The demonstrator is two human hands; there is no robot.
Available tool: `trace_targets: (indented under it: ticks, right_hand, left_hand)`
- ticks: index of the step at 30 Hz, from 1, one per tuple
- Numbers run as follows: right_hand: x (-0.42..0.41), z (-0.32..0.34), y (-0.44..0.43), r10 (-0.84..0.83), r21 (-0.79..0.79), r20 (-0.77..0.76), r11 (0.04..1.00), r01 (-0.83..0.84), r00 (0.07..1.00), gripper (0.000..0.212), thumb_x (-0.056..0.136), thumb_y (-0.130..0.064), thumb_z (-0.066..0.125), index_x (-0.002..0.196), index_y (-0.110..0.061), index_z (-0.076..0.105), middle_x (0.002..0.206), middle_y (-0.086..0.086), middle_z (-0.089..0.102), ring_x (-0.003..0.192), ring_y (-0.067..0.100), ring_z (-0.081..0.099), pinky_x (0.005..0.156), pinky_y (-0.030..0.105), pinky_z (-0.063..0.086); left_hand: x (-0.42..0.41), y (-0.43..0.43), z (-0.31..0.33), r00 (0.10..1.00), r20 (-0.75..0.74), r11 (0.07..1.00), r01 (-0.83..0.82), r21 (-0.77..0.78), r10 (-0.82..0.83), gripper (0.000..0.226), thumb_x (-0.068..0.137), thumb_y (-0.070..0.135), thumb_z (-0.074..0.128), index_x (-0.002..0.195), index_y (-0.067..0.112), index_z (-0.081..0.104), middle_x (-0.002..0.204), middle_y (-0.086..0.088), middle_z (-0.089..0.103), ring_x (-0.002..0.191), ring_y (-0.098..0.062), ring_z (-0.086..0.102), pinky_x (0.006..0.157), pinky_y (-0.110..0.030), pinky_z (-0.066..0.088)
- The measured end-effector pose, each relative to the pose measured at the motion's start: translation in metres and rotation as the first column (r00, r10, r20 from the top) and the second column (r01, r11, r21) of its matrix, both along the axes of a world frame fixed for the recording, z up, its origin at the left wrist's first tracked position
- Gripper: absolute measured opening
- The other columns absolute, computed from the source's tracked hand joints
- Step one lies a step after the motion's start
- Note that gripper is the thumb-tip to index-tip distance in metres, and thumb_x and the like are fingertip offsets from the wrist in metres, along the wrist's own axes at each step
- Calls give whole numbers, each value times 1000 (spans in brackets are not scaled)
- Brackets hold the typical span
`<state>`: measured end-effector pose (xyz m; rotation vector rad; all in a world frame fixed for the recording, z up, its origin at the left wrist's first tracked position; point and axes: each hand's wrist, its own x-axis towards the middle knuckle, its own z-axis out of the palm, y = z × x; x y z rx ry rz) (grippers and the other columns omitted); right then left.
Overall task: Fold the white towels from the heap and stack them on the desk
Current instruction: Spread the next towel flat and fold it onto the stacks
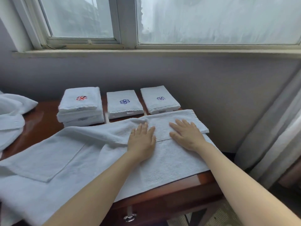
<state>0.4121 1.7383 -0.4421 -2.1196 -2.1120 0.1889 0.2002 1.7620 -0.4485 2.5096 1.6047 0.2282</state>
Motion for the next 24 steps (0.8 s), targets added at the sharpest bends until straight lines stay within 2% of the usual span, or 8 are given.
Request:
trace_targets:
  ticks: [3, 6, 8, 11, 14, 19, 21, 24]
  right_hand:
    - [-2, 3, -2, -12, 3, 4, 1000, 12, 1000, 55, 102, -50, 29, 154, -37, 22, 165, -4, 10, 152, 19, 3, 122, 45, -2]
    - [-27, 11, -4, 1, 99, -189, 995, 18, 982, 49, 102, -39, 40, 150, -30, 37, 160, -2, 27, 150, 19, 14, 122, 46, 2]
    - [-57, 21, -6, 93, 203, -338, 979, -24, 937, 44, 100, -31, 48, 144, -26, 47, 152, -3, 42, 144, 17, 30, 120, 42, 19]
    - [-111, 39, -8, 261, 314, -425, 941, -130, 867, 37, 96, -22, 56, 132, -23, 59, 136, -7, 58, 129, 10, 48, 108, 31, 38]
    - [-170, 54, -8, 384, 346, -451, 907, -239, 806, 30, 92, -20, 60, 120, -26, 67, 124, -12, 66, 117, 5, 56, 101, 27, 44]
    - [-256, 57, -7, 507, 267, -349, 860, -435, 788, 25, 86, -30, 66, 110, -35, 70, 116, -15, 68, 105, 8, 61, 85, 25, 47]
    - [-284, 54, -6, 557, 211, -321, 831, -515, 766, 29, 84, -36, 69, 113, -35, 69, 120, -16, 66, 109, 7, 60, 86, 22, 44]
    - [-316, 48, -6, 613, 97, -281, 783, -614, 738, 47, 75, -45, 76, 120, -37, 64, 126, -19, 61, 113, 3, 55, 88, 21, 43]
  left_hand:
    - [-1, 1, 8, 996, 88, 998, 30, -48, -25, 52, 104, 38, 30, 154, 25, 26, 165, -3, 12, 152, -19, 7, 122, -39, 2]
    - [-24, 2, 31, 932, 362, 973, 83, -213, 0, 36, 100, 29, 49, 134, 22, 57, 146, 0, 50, 136, -15, 43, 114, -33, 30]
    - [-48, -2, 47, 884, 466, 977, 69, -200, 33, 27, 97, 23, 53, 120, 23, 68, 128, 5, 65, 119, -11, 58, 105, -33, 43]
    - [-93, -14, 62, 840, 540, 995, -6, -96, 57, 20, 93, 19, 55, 100, 28, 71, 100, 12, 72, 99, -7, 66, 95, -37, 51]
    - [-151, -31, 69, 829, 546, 990, -144, -1, 121, 18, 91, 21, 55, 92, 33, 68, 87, 17, 70, 87, -3, 65, 83, -36, 55]
    - [-248, -52, 61, 826, 488, 943, -332, 19, 281, 25, 86, 15, 57, 79, 38, 62, 84, 17, 69, 83, -4, 62, 82, -36, 53]
    - [-281, -58, 55, 817, 467, 926, -376, -13, 338, 29, 86, 12, 55, 81, 39, 62, 88, 17, 69, 89, -4, 62, 86, -34, 51]
    - [-317, -65, 46, 823, 411, 913, -403, -63, 392, 38, 86, 7, 48, 91, 41, 65, 105, 18, 68, 107, -4, 60, 97, -28, 45]
